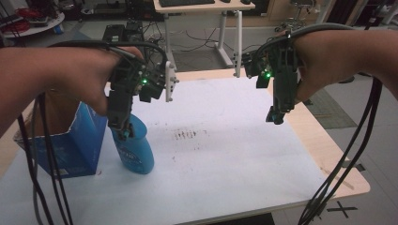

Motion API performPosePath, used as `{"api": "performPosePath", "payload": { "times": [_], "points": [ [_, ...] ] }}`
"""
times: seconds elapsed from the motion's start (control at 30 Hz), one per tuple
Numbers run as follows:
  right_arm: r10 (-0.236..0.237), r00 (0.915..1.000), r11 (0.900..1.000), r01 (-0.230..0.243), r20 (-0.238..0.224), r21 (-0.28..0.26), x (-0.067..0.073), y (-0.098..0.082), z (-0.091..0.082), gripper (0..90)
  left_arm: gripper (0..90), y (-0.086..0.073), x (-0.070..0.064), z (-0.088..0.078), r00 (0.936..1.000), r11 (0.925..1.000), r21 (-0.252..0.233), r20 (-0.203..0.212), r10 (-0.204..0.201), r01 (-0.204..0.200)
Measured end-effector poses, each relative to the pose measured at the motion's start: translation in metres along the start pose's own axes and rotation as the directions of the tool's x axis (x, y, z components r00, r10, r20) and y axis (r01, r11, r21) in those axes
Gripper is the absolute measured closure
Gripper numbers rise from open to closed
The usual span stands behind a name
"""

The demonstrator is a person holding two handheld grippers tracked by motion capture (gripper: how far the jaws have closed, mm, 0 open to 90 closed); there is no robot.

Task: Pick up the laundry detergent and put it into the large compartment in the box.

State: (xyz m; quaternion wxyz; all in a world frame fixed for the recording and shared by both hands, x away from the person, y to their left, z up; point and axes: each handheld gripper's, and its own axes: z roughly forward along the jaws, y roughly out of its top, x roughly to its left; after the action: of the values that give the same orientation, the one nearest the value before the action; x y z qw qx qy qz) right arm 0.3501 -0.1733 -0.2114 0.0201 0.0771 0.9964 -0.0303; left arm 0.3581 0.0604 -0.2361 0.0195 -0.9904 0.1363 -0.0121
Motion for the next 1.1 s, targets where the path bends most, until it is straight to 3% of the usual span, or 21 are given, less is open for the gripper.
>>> {"api": "performPosePath", "payload": {
  "times": [0.27, 0.4, 0.57, 0.77, 0.93, 1.1],
  "points": [
    [0.042, 0.9990, 0.999, -0.042, -0.013, 0.019, -0.007, 0.000, 0.004, 2.1, 3.3, -0.016, -0.001, 0.008, 0.9972, 0.9975, 0.014, 0.028, 0.069, -0.070],
    [0.057, 0.9983, 0.998, -0.056, -0.012, 0.029, -0.010, 0.005, 0.007, 2.0, 3.4, -0.015, -0.003, 0.015, 0.9899, 0.9896, 0.031, 0.027, 0.139, -0.140],
    [0.067, 0.9977, 0.997, -0.067, -0.010, 0.030, -0.012, 0.010, 0.008, 2.1, 3.3, -0.014, 0.000, 0.026, 0.9784, 0.9774, 0.047, -0.004, 0.207, -0.206],
    [0.067, 0.9977, 0.997, -0.067, -0.007, 0.029, -0.010, 0.015, 0.007, 2.1, 3.3, -0.018, 0.007, 0.038, 0.9752, 0.9722, 0.077, 0.007, 0.221, -0.221],
    [0.062, 0.9981, 0.998, -0.062, -0.007, 0.029, -0.010, 0.016, 0.008, 2.1, 3.3, -0.022, 0.010, 0.046, 0.9805, 0.9784, 0.065, 0.020, 0.195, -0.196],
    [0.061, 0.9981, 0.998, -0.060, -0.012, 0.031, -0.011, 0.017, 0.008, 2.0, 3.4, -0.024, 0.010, 0.053, 0.9801, 0.9784, 0.058, 0.024, 0.197, -0.198]
  ]
}}
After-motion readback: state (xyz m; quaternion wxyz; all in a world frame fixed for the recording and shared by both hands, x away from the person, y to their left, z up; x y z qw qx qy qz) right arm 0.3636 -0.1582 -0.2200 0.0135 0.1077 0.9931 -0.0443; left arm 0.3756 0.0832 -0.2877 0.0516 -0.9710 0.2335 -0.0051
